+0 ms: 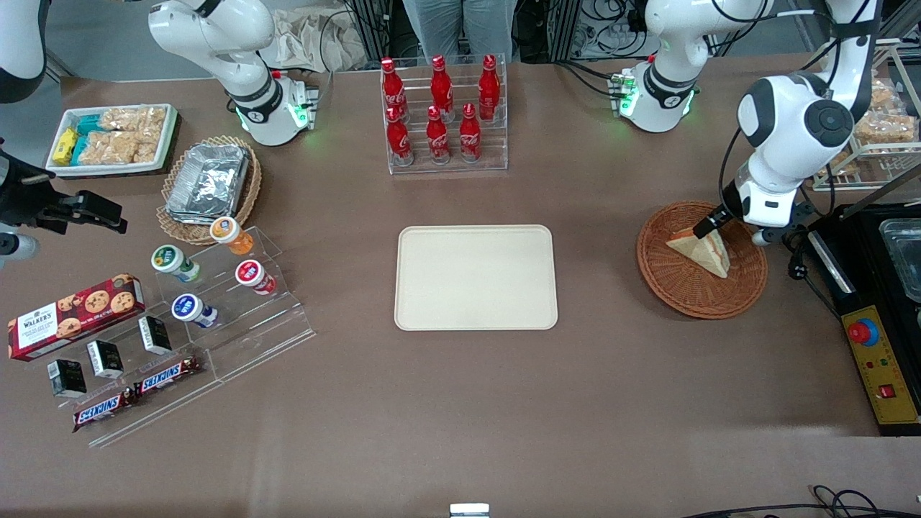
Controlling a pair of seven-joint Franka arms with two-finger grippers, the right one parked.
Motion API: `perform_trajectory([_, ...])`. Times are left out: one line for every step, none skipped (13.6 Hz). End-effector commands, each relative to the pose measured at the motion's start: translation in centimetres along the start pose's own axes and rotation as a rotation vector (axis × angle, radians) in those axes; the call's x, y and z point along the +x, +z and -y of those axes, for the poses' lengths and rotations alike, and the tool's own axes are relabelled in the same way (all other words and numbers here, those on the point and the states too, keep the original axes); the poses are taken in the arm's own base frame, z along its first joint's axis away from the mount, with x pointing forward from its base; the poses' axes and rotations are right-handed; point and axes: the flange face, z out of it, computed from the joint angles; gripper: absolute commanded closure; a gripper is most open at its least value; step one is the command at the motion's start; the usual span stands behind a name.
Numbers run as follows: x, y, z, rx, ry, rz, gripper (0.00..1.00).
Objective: Place sandwich from basket to tray
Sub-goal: 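Lower the left gripper around the sandwich and close on it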
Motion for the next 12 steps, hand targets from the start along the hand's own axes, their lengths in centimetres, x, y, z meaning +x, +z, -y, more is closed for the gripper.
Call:
perform_trajectory([-0.3,1.9,-0.1,-0.008,-0.026,-0.009,0.00])
perform_trajectory([-0.4,2.4,0.1,-0.006,-0.037,-0.005,0.00])
perform_trajectory([-0.5,2.6,0.1,-0.004,-0.040,-0.002,0.00])
perform_trajectory([-0.9,2.8,0.3,0.000,-0.042,0.003,0.00])
perform_trajectory([-1.0,3.1,0.4,0.003,-0.050,0.008,0.00])
perform_trajectory([-1.1,3.2,0.4,0.005,-0.058,0.010,0.00])
perform_trajectory([-1.1,3.4,0.4,0.006,-0.061,0.013,0.00])
perform_trajectory([-1.1,3.5,0.4,0.007,-0.062,0.015,0.00])
perform_trajectory([-1.0,3.9,0.4,0.007,-0.069,0.016,0.00])
perform_trajectory([-0.9,4.4,0.4,0.006,-0.084,0.017,0.00])
perform_trajectory([-0.9,4.8,0.3,0.003,-0.095,0.014,0.00])
perform_trajectory([-0.8,5.3,0.3,0.003,-0.106,0.015,0.00])
